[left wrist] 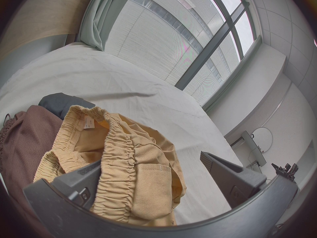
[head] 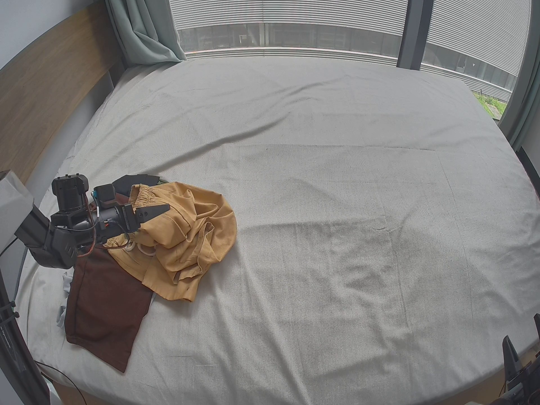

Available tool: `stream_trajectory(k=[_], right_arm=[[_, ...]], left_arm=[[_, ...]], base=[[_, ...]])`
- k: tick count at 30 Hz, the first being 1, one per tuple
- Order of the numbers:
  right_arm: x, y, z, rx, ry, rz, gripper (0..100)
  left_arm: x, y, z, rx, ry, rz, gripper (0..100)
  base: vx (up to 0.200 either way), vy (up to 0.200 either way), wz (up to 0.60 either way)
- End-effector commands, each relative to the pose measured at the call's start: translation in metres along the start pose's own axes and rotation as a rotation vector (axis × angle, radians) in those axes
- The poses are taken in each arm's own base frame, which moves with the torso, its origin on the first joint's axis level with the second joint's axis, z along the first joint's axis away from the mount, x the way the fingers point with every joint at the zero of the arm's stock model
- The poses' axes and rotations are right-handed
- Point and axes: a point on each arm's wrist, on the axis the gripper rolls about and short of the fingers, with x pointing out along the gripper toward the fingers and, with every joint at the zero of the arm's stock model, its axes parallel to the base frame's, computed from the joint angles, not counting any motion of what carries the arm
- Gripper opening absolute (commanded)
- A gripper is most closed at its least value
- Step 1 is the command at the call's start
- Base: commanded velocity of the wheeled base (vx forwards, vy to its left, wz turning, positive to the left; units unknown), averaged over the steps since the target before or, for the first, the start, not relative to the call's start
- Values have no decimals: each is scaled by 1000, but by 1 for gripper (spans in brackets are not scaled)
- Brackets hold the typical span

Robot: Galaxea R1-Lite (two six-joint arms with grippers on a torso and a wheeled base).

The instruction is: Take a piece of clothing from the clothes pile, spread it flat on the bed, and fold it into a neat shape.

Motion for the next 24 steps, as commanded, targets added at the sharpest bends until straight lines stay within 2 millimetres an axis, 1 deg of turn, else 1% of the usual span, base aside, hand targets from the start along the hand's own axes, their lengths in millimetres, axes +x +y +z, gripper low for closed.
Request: stream_trajectory(k=[1, 8, 9, 24], right_arm=[[0, 0, -5, 0, 1, 1, 100], [0, 0, -5, 0, 1, 1, 100], [0, 0, -5, 0, 1, 1, 100], [0, 0, -5, 0, 1, 1, 100]], left_arm=[[1, 0, 3, -6, -9, 0, 100], [2, 0, 4, -10, -11, -1, 100], [2, 0, 3, -13, -11, 1, 0], [3, 8, -5, -36, 2, 11, 0]], base=[[0, 0, 0], [0, 0, 0], [0, 0, 0], [0, 0, 0]])
